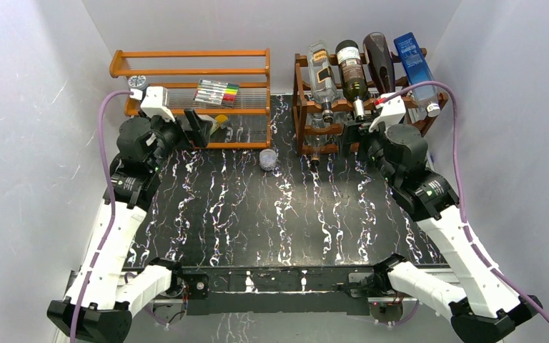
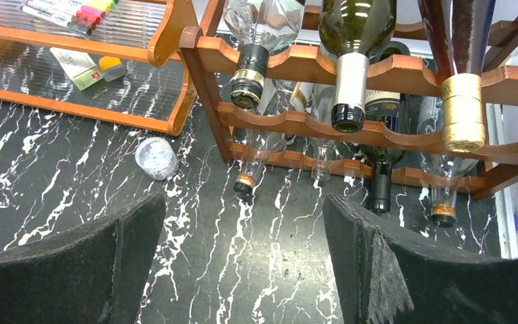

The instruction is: Take the wine bottle off the wine rack

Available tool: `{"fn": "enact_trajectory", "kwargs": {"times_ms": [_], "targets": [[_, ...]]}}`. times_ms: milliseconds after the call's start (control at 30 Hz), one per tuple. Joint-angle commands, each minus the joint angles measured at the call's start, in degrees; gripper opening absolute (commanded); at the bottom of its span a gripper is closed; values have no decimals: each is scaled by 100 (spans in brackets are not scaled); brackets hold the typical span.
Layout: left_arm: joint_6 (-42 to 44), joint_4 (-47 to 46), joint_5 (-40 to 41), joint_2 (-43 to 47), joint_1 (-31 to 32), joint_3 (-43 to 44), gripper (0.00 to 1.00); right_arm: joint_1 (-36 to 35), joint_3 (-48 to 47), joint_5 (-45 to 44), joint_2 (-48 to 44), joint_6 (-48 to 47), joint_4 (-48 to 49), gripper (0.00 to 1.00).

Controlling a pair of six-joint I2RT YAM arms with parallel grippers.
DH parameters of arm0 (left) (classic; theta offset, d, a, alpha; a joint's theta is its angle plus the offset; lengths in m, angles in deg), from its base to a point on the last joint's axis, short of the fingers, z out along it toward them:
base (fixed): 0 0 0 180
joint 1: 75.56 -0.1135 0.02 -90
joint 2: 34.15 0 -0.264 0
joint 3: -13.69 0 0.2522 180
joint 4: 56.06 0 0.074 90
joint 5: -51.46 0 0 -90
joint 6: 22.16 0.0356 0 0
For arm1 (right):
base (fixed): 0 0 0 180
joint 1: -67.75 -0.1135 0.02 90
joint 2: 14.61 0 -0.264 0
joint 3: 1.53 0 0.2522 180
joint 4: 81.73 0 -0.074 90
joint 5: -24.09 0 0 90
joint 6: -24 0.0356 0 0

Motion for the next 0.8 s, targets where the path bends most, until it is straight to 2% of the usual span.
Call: {"fn": "enact_trajectory", "kwargs": {"times_ms": [0, 367, 600, 767], "targets": [[-227, -23, -625, 22, -121, -175, 98, -76, -421, -255, 172, 308, -24, 98], [72, -597, -1260, -77, -45, -639, 98, -116, -1261, -420, 1189, 987, -523, 98], [526, -728, -1062, 134, 156, -1254, 98, -121, -2050, -256, 2181, 798, -766, 98], [673, -674, -706, 290, 292, -1394, 98, -87, -2978, -681, 3091, 655, -1014, 98]]}}
